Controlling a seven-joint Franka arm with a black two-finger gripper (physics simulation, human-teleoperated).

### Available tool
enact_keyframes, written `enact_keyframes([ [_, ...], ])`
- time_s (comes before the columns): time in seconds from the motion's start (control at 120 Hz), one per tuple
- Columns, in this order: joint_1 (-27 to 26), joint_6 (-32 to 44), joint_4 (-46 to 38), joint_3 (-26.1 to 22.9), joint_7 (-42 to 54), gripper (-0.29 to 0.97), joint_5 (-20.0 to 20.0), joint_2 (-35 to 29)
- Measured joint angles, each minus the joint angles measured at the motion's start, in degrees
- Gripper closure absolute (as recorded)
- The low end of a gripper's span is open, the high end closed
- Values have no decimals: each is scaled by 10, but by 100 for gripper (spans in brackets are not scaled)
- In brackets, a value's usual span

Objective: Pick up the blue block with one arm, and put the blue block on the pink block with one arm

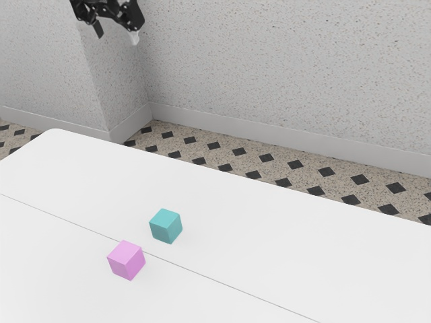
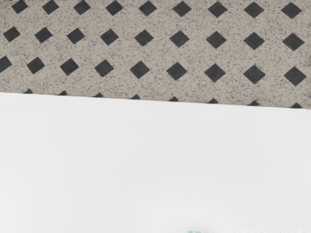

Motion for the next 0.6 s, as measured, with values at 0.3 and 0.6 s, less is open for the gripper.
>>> enact_keyframes([
  [0.3, -11, -2, -54, 22, -10, 0, -2, 27],
  [0.6, -3, 78, -294, 32, -17, 0, -5, 16],
])
